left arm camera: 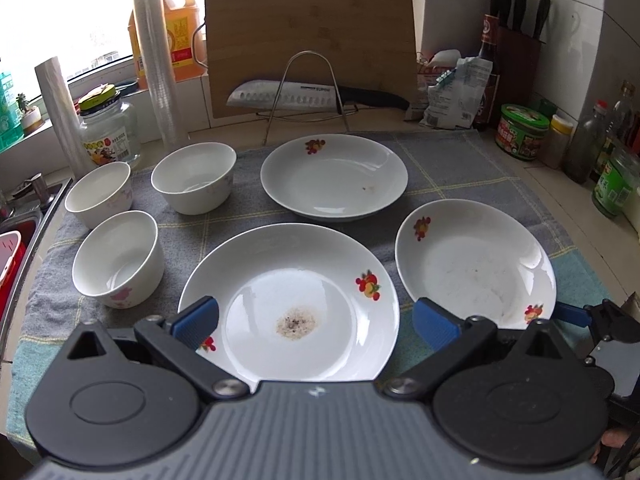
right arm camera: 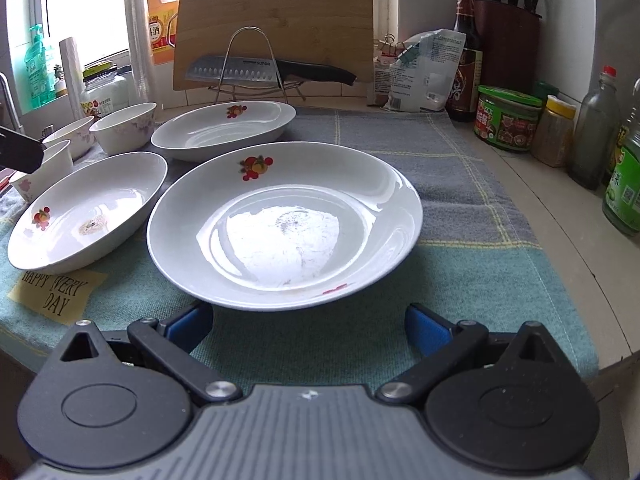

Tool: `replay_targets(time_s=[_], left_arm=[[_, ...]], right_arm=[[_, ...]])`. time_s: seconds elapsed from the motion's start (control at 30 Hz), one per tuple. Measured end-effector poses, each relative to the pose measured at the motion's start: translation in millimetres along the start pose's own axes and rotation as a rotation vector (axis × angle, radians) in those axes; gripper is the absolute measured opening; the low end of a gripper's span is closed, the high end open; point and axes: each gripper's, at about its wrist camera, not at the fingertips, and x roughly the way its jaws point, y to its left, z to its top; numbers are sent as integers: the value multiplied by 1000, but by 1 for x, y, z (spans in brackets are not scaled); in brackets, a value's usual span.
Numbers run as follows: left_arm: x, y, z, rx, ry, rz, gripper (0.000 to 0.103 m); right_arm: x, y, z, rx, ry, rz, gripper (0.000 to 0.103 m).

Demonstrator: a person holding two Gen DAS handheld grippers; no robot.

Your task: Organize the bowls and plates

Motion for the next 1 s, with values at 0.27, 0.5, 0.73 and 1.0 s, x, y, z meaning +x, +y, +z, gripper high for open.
replay_targets(time_s=[0.27, 0.5, 0.73, 1.0], left_arm=[[15, -13, 17, -36, 28, 3, 102], [32, -24, 31, -70, 93, -77, 102], [49, -43, 49, -16, 133, -145, 102], [75, -66, 58, 95, 181, -258, 102]], right_arm=[[12, -2, 1, -115, -43, 61, 103], [12, -6, -2, -140, -74, 98, 103], [10, -11, -9, -160, -120, 122, 103], [12, -10, -8, -161, -111, 122, 103]])
